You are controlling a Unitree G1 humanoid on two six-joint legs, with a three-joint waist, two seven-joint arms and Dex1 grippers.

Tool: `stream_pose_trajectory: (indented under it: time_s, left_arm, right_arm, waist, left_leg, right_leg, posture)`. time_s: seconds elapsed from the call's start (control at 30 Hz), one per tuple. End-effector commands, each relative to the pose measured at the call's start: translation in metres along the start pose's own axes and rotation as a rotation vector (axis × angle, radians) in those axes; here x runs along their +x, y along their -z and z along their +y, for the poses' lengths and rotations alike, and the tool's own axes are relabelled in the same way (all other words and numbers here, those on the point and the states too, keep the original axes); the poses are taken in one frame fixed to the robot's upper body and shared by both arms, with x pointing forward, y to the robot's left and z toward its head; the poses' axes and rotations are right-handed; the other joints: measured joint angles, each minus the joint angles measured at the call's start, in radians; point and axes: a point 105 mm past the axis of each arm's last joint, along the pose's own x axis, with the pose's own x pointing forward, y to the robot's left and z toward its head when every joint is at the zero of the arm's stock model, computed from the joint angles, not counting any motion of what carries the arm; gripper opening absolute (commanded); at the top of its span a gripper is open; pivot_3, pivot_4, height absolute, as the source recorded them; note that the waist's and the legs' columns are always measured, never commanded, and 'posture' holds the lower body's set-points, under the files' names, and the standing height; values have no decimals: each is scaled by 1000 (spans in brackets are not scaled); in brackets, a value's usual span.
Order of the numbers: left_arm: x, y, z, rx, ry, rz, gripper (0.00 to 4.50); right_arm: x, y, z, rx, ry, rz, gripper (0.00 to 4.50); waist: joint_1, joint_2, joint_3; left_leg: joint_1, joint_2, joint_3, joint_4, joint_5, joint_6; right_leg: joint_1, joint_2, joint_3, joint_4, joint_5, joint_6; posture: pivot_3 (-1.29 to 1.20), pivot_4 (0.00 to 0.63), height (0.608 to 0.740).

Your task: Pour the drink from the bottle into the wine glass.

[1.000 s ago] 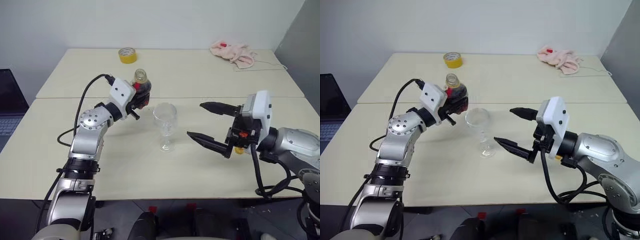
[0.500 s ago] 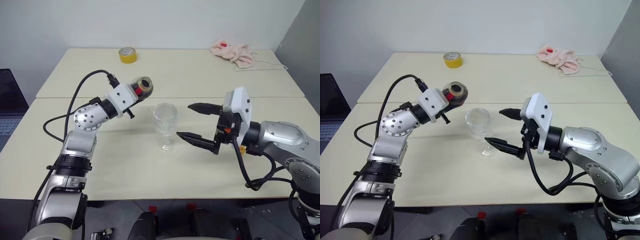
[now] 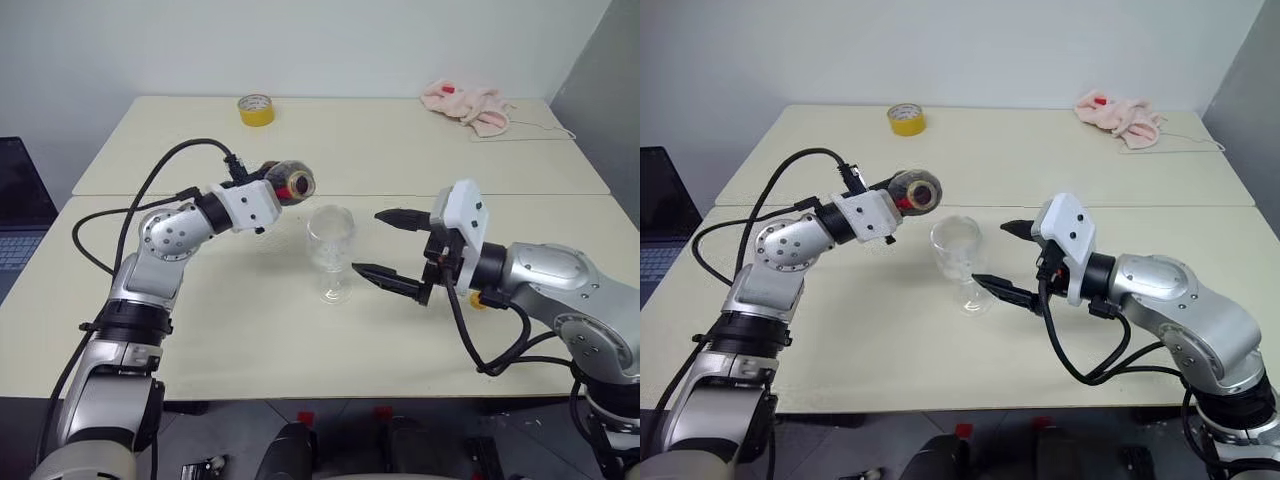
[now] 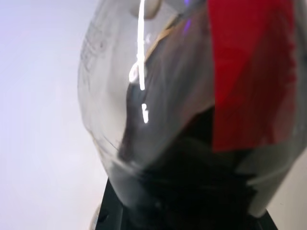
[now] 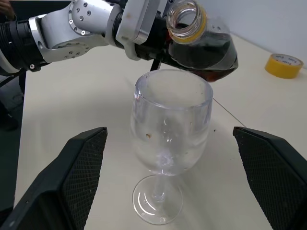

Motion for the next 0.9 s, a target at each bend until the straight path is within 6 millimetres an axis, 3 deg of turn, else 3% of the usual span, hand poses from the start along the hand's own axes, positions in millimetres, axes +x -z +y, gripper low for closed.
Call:
stream_pose_trajectory:
  time_s: [0.03, 0.9]
  left_arm:
    - [1, -15, 22, 132, -51, -49, 746]
    - [2, -15, 39, 417, -83, -72, 742]
  right_arm:
    - [0, -6, 2, -38, -2, -22, 4500]
    - [5, -16, 0, -52, 2, -31, 4500]
  waist:
    - [-1, 0, 0]
    - [-9, 0, 0]
  left_leg:
    - [0, 0, 0, 0, 0, 0]
    - [-1, -1, 0, 0, 0, 0]
  right_leg:
    - [0, 0, 0, 0, 0, 0]
    - [-1, 0, 0, 1, 0, 0]
  posture:
    - [0, 150, 740]
    - [0, 150, 740]
